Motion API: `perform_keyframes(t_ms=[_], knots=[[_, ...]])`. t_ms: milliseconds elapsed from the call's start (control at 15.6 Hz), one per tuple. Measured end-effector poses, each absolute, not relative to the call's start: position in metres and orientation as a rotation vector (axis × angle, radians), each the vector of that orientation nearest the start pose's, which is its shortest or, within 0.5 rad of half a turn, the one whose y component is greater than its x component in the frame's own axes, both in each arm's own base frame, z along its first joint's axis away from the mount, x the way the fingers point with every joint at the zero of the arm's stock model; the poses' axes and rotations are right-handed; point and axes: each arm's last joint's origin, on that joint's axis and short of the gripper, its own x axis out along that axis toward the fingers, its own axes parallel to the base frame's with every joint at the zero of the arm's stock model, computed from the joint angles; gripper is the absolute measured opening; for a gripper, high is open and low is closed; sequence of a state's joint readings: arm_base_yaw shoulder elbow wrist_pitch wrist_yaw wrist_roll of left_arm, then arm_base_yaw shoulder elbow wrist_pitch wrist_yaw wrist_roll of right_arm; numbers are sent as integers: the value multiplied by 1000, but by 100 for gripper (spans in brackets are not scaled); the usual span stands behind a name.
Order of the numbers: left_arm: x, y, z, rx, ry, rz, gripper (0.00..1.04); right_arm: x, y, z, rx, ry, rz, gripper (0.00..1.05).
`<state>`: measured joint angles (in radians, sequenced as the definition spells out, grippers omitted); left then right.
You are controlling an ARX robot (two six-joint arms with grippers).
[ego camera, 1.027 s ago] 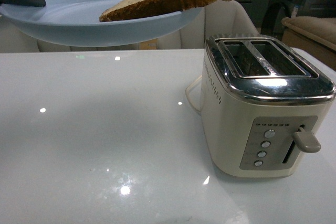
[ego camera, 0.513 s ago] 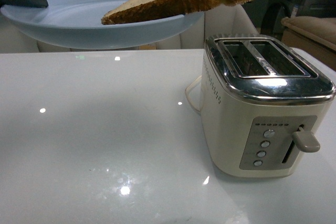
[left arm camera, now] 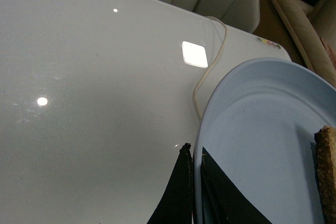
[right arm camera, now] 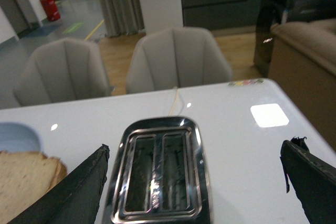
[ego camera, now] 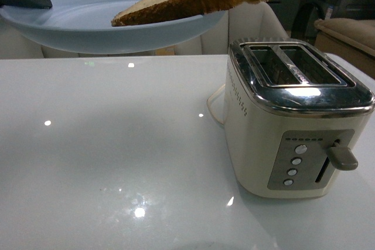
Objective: Left arm holds plate, right arm toasts bread
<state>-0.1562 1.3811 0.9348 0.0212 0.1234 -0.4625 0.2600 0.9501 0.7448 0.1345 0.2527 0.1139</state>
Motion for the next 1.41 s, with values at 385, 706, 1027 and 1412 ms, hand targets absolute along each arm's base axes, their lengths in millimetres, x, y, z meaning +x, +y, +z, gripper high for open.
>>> perform_keyframes(t_ms=[385, 706, 1027, 1412], knots=[[301, -51, 271, -446, 482, -171, 3, 242, 92, 296, 470, 450, 279, 98], [301, -51, 271, -445, 482, -172, 3, 256, 107, 291, 768, 575, 396, 98], [301, -51, 271, -445, 482, -172, 3, 270, 118, 285, 866, 673, 497, 98], [301, -51, 271, -446, 482, -172, 3, 270, 117, 285, 869, 674, 514, 45]])
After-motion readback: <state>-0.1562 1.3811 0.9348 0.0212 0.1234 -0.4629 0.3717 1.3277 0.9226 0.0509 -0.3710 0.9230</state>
